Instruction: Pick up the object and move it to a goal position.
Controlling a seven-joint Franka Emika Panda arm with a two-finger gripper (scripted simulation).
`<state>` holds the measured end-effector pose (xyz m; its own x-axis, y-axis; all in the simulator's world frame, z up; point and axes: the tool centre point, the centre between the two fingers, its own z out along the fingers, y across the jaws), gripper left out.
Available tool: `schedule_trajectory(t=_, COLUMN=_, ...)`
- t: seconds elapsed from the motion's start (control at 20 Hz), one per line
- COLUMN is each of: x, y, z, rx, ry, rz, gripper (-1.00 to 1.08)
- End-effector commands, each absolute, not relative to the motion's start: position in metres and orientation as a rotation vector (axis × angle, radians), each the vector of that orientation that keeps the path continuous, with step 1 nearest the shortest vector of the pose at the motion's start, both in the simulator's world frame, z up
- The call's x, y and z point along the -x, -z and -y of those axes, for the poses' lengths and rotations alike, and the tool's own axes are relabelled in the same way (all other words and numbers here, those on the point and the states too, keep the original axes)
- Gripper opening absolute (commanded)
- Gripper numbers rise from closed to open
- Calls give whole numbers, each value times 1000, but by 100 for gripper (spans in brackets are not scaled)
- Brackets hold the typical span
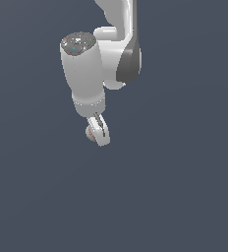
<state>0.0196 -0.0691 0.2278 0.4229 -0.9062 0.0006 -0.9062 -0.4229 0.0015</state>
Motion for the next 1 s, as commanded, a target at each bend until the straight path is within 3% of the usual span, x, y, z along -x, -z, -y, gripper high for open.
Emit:
schedule_trajectory(t=0.0, x=-23, y=-257, z=68, rx=-2648, ry=-1, rz=1687, gripper=-100)
schedule_trajectory(t=0.45, x=-35, y=-324, z=66, rx=-2650, ry=-1, rz=1686, gripper=-100)
schedule_trajectory(t=0.95, x=-40, y=-347, z=65, rx=-2651, ry=0, rz=1685, gripper=-100)
